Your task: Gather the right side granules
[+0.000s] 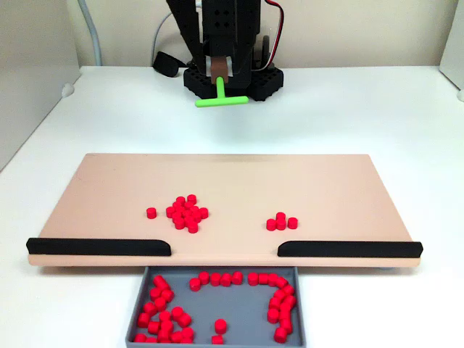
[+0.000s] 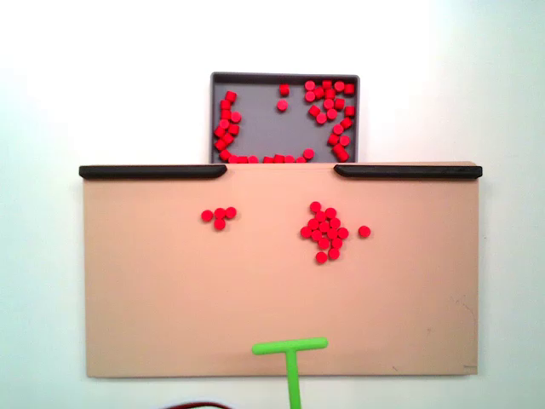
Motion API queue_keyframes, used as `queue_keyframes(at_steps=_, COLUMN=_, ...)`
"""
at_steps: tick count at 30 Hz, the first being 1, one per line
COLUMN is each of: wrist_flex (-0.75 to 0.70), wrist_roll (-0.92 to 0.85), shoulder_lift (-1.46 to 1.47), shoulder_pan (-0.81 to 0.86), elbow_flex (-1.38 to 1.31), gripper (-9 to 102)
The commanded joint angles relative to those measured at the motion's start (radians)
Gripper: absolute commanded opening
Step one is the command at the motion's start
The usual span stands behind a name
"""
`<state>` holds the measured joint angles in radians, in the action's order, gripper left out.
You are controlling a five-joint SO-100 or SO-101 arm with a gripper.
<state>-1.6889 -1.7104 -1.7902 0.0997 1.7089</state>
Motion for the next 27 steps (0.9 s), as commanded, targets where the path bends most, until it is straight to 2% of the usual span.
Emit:
queue_keyframes(at_steps=1, wrist_flex=0.006, wrist_roll=-0.133, shoulder_lift=-0.032, shoulder_pan=0.051, elbow_flex=-0.028, gripper=0)
queue_keyframes(at_steps=8, wrist_flex=0.011, wrist_roll=-0.607, shoulder_lift=0.020, shoulder_pan=0.204, elbow_flex=-0.034, gripper=0)
queue_keyframes(at_steps=15, wrist_flex=0.112, wrist_roll=-1.058, shoulder_lift=0.097, shoulder_pan=0.308, elbow_flex=-0.058, gripper=0)
queue_keyframes(at_steps=27, wrist_flex=0.112, wrist_roll=-1.641, shoulder_lift=0.311, shoulder_pan=0.351, elbow_flex=-0.250, gripper=0)
